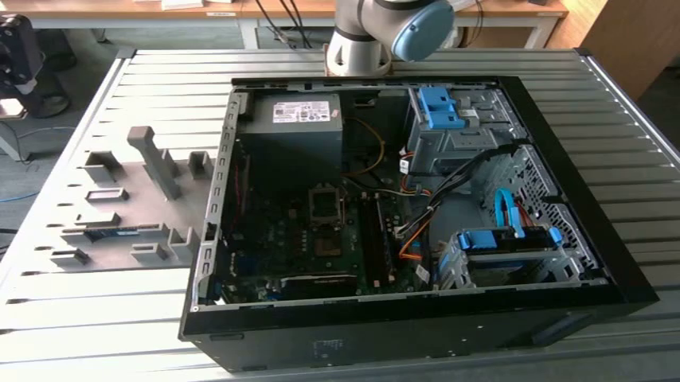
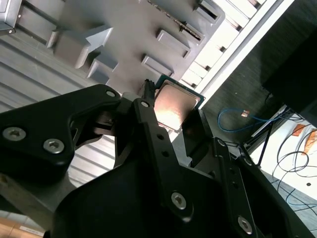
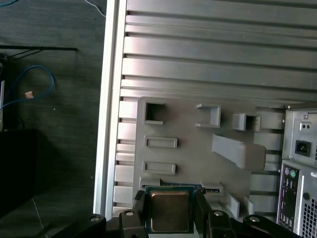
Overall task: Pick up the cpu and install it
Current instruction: 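Pick up the cpu and move it towards the insertion slot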
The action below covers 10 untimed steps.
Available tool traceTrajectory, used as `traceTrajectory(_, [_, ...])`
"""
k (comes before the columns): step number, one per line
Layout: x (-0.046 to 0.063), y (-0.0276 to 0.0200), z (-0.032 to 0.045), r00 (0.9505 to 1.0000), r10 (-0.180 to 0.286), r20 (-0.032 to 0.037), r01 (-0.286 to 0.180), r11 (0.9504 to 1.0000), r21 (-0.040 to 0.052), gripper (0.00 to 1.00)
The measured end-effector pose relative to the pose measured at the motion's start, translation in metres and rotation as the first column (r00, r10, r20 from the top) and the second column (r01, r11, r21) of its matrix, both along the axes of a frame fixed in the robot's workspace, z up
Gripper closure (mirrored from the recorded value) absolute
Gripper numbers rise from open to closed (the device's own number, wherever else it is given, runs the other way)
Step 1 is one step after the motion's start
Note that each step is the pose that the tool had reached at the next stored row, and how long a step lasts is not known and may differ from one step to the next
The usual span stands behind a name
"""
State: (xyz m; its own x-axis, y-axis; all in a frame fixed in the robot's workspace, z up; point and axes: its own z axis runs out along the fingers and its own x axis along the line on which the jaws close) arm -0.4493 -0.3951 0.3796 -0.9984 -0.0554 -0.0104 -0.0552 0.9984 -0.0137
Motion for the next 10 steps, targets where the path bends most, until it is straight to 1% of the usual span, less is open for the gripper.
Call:
traceTrajectory(7, [0.016,0.0000,-0.0001,1.0000,0.000,0.0001,0.000,1.0000,-0.0064,0.53])
traceTrajectory(10, [0.022,0.0000,-0.0001,1.0000,0.000,0.0000,0.000,1.0000,-0.0073,0.53])
